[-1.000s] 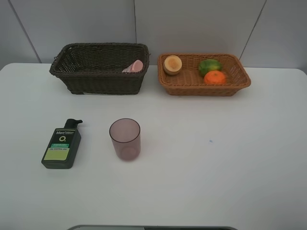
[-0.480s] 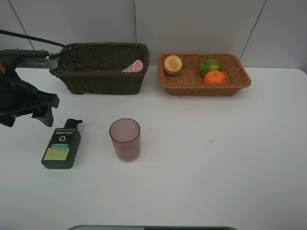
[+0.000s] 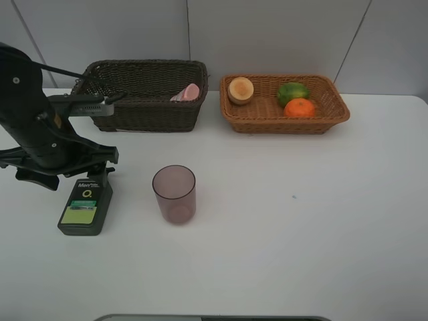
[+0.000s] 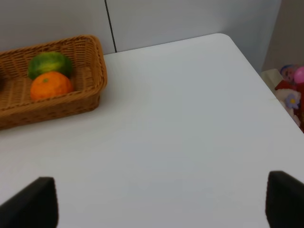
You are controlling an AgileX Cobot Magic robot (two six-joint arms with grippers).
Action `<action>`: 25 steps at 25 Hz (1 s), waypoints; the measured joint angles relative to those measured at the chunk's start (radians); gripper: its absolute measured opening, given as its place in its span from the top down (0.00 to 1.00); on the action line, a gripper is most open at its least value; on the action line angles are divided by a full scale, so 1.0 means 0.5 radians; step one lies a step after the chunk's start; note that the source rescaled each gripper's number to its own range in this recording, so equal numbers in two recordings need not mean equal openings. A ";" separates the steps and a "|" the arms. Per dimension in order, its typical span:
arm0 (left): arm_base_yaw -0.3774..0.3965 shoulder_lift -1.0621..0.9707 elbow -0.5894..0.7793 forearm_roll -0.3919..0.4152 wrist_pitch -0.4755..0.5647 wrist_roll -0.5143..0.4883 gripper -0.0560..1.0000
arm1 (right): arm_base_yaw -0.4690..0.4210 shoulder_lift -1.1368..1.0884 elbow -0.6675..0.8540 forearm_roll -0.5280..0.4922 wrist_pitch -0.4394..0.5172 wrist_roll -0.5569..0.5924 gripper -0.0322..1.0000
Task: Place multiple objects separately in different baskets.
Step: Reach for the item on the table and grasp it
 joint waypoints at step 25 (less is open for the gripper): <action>0.000 0.207 0.000 -0.069 -0.167 -0.011 0.04 | 0.000 0.000 0.000 0.000 -0.002 0.000 0.08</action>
